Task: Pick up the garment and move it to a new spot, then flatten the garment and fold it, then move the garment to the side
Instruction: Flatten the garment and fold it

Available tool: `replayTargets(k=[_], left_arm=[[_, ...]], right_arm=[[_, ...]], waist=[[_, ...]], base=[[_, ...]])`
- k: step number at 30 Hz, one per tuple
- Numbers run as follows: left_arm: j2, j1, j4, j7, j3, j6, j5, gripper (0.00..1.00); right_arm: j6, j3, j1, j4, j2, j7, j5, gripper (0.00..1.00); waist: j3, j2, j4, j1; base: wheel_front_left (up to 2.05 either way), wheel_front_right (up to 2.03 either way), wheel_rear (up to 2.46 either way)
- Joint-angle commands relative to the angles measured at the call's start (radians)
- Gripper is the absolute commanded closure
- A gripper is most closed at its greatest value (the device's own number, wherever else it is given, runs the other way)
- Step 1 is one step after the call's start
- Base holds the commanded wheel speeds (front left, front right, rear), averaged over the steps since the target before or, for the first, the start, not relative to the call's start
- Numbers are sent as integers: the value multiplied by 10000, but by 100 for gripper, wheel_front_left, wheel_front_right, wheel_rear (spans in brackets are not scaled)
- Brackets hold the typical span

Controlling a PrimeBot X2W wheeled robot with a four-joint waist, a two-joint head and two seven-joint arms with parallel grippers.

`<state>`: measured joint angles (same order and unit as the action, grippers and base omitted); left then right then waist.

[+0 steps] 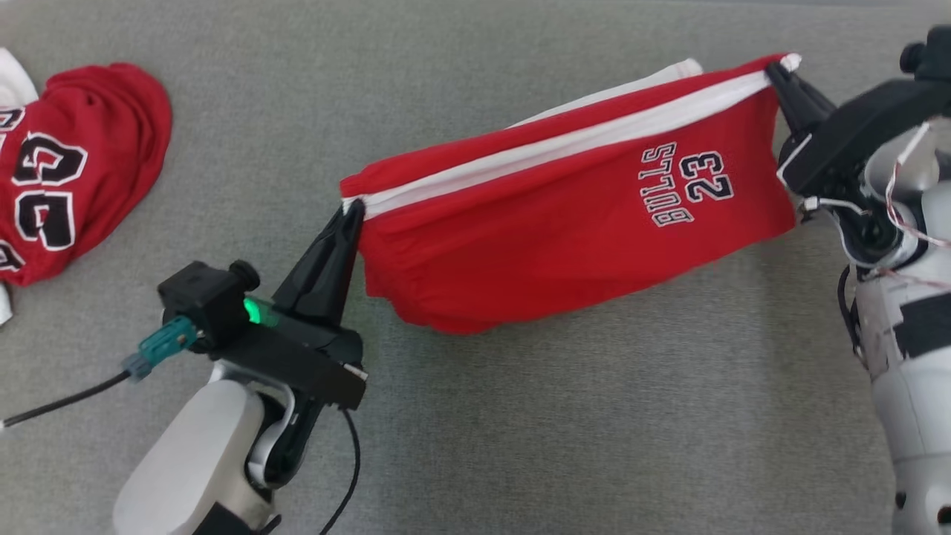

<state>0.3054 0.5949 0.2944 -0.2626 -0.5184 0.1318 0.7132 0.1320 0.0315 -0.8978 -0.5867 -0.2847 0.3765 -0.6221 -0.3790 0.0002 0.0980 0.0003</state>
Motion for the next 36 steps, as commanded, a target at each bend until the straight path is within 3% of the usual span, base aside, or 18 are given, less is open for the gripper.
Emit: replayTargets(k=[1,6,20,21,22,23,24,31,36], left_arm=[[-51,188,167,-33,-87,-26,59,100],[-293,667,548,-33,-439,-26,216,100],[-451,1076,1056,-33,-895,-24,495,100],[-432,1063,1112,-33,-919,-24,500,100],[-405,1064,1122,-33,-887,-26,406,71],[-424,1001,1134,-33,-825,-24,371,9],[-433,893,1168,-33,-756,-24,338,0],[-411,-266,954,-33,31,-24,-306,0],[-510,-1418,426,-33,1255,-30,-1337,0]], right_arm=[[-26,105,-353,-388,-129,-158,186,100],[-26,566,-1377,-1802,-149,-673,545,100],[-26,1666,-2333,-3882,-270,-1585,466,100],[-25,1739,-2342,-3947,-283,-1673,400,77],[-25,1815,-2354,-3970,-286,-1768,331,0],[-25,1896,-2321,-3990,-269,-1893,234,0],[-25,1971,-2265,-3984,-265,-1978,145,0],[-25,2993,-1244,-3462,-634,-2565,-588,0],[-25,3765,-322,-3048,-1159,-3029,-994,0]], waist=[[-350,-2,364,-3],[-570,-2,620,-3],[-659,-2,661,-3],[-604,-2,629,-3],[-546,-2,595,-3],[-450,-2,564,-3],[-359,-2,536,-3],[561,-2,341,-3],[1005,-2,241,-3]], base=[[0,0,0],[0,0,0],[0,0,0],[0,0,0],[0,0,0],[0,0,0],[0,0,0],[0,0,0],[0,0,0]])
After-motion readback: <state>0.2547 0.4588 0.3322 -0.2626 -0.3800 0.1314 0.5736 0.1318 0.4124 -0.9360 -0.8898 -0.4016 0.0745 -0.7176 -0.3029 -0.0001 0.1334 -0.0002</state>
